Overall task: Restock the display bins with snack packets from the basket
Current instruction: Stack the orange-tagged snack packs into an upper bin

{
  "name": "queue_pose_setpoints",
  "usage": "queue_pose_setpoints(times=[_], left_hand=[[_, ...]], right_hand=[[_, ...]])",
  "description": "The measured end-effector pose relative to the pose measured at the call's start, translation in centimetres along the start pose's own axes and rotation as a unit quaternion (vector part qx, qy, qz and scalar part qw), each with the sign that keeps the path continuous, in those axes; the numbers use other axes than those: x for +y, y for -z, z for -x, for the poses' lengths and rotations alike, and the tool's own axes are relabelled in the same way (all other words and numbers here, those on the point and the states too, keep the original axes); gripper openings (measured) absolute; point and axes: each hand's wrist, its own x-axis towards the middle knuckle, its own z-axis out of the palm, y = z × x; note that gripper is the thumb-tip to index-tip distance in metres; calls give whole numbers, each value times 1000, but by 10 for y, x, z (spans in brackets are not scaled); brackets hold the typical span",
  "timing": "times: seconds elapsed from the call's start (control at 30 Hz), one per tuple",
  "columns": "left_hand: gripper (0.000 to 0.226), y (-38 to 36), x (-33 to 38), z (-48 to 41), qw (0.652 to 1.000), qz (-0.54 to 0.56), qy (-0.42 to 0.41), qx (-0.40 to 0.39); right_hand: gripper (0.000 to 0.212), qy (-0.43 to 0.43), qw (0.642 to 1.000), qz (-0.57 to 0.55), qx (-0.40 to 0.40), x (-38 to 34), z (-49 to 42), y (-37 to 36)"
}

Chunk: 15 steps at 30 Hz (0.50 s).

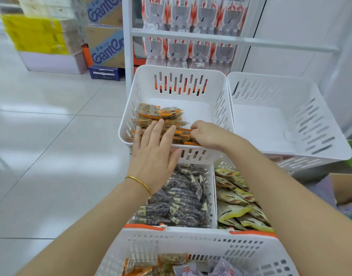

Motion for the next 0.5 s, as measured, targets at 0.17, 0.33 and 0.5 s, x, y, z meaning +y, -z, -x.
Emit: queue_pose_setpoints(times=[0.17, 0.33, 0.5], left_hand=[[58, 33, 2, 40, 999, 47, -6, 12], [54, 62, 5, 129, 993, 36, -35, -104], [54, 56, 10, 213, 972, 42, -24, -232]], right_hand=[[38, 89, 980, -49, 170, -1, 75, 4], [32, 137, 960, -193, 147, 6, 188, -70], [35, 43, 979, -183, -84, 39, 221, -210]])
